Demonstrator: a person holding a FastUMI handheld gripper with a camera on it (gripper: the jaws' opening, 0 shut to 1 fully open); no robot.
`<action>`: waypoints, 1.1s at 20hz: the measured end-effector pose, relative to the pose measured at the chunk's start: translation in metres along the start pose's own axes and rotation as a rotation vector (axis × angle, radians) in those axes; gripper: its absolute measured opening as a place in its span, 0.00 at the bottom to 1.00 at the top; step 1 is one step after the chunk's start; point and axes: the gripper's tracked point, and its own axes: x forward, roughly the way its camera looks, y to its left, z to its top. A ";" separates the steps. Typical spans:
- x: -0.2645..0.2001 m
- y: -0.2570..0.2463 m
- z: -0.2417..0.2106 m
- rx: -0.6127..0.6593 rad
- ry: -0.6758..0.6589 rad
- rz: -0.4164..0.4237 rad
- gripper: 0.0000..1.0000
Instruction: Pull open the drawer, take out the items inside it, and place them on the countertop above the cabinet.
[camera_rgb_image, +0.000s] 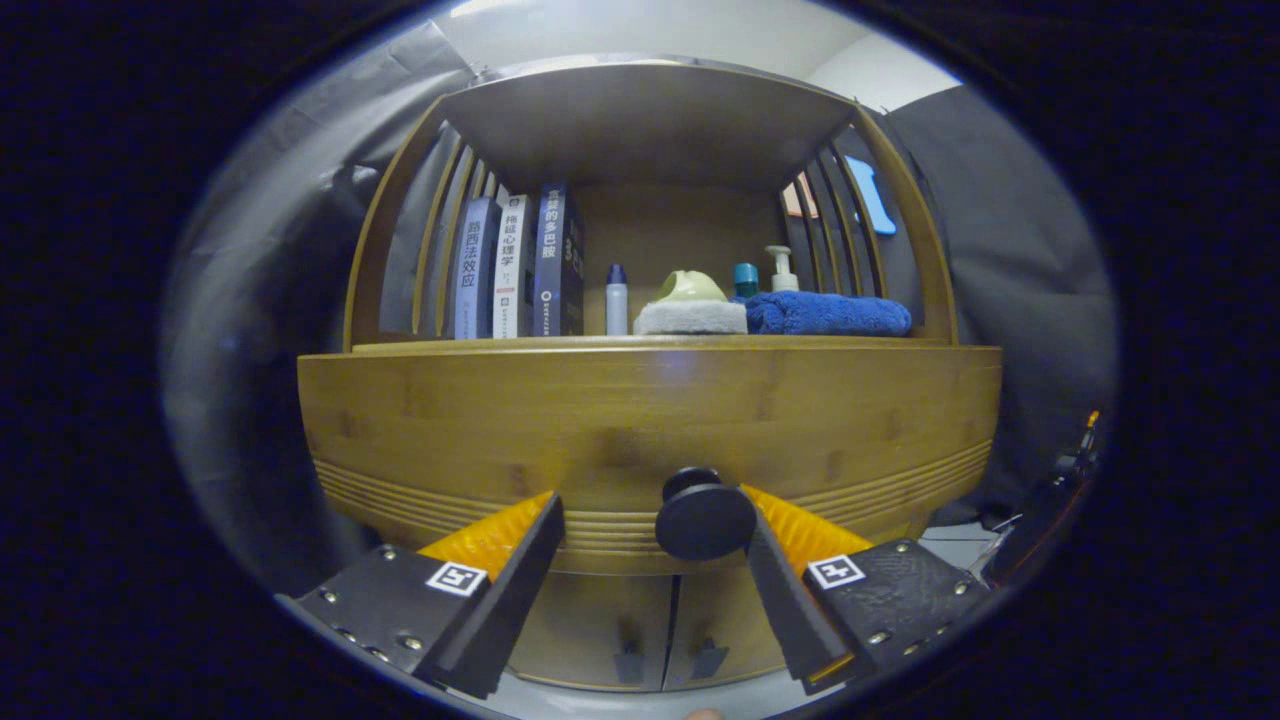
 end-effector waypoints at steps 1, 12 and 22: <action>0.004 0.000 0.000 0.002 -0.002 0.001 1.00; 0.014 0.000 -0.002 0.005 0.004 0.008 1.00; 0.022 0.001 0.000 0.002 0.069 0.076 1.00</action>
